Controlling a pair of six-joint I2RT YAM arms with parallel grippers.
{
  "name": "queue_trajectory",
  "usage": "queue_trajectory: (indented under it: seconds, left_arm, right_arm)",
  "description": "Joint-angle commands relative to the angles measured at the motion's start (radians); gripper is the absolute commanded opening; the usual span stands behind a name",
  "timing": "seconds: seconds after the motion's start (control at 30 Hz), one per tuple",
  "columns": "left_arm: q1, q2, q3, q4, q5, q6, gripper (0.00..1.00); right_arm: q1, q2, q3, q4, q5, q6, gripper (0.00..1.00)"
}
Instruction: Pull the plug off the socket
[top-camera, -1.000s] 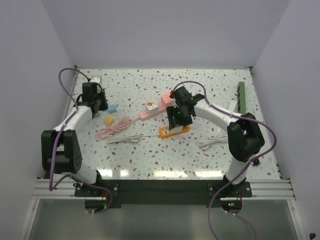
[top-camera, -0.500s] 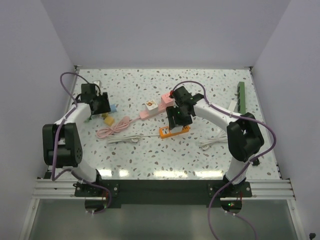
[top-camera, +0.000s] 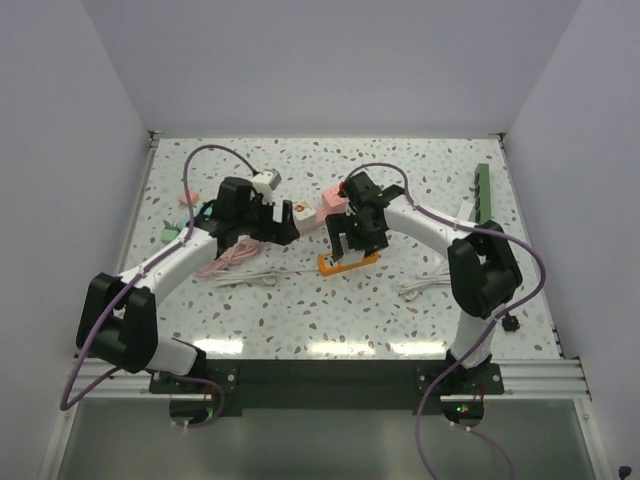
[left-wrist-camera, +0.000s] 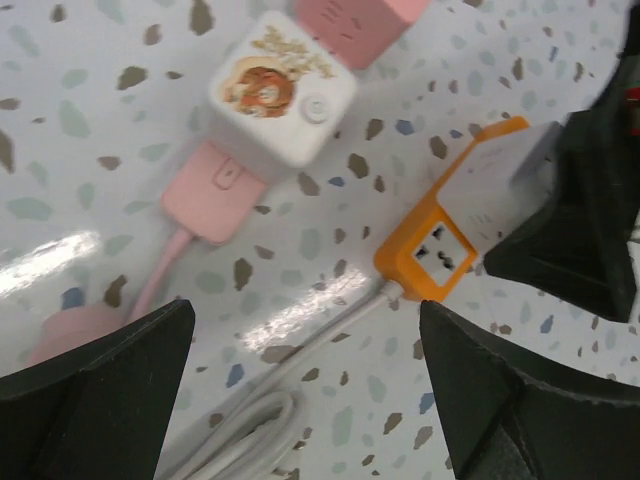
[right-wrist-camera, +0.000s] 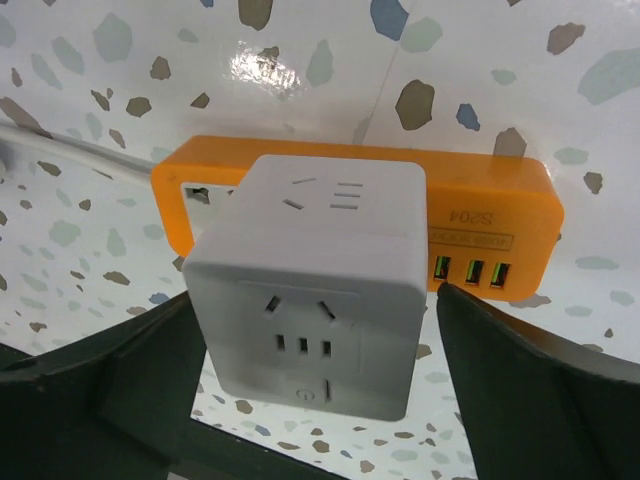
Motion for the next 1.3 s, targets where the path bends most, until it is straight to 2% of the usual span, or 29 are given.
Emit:
queue_trajectory:
  seconds: [0.0,0.1,0.23,0.5,0.6,0.93,1.13,1.23,1.27]
  left_arm:
    - [-0.080,0.004,0.046,0.110,0.047,-0.011,1.00]
    - [-0.131,0.038,0.095,0.121,0.060,0.021,1.00]
    - [-0.221,0.106,0.227,0.067,0.012,0.084,1.00]
    - [-0.390,0.383,0.590,-0.210,-0.150,0.062,1.00]
    - [-0.447,0.449,0.630,-0.249,-0.177,0.104,1.00]
    - [-0.482,0.496,0.626,-0.297,-0.272,0.441,1.00]
    - [-0.511,0.513,0.543,-0.231,-0.146,0.526,1.00]
    - [-0.520,0.501,0.490,-0.202,-0.076,0.537,0.99]
    - [-0.522,0.501,0.477,-0.209,-0.060,0.537,0.94]
  right_arm:
    - [-0.007,-0.005,-0.012,0.022,-0.058,0.035,0.98]
    - [-0.016,-0.066,-0.003,0.013,-0.041,0.070,0.99]
    - [-0.067,-0.239,-0.027,0.001,0.071,0.134,0.99]
    - [-0.303,-0.456,-0.179,-0.056,0.158,0.213,0.99]
    - [-0.360,-0.473,-0.228,-0.052,0.120,0.210,0.99]
    - [-0.397,-0.497,-0.329,-0.001,0.022,0.202,0.99]
    - [-0.397,-0.473,-0.374,0.046,-0.044,0.196,0.99]
    - [-0.397,-0.462,-0.406,0.121,-0.133,0.213,0.99]
    - [-0.398,-0.461,-0.427,0.175,-0.180,0.244,0.99]
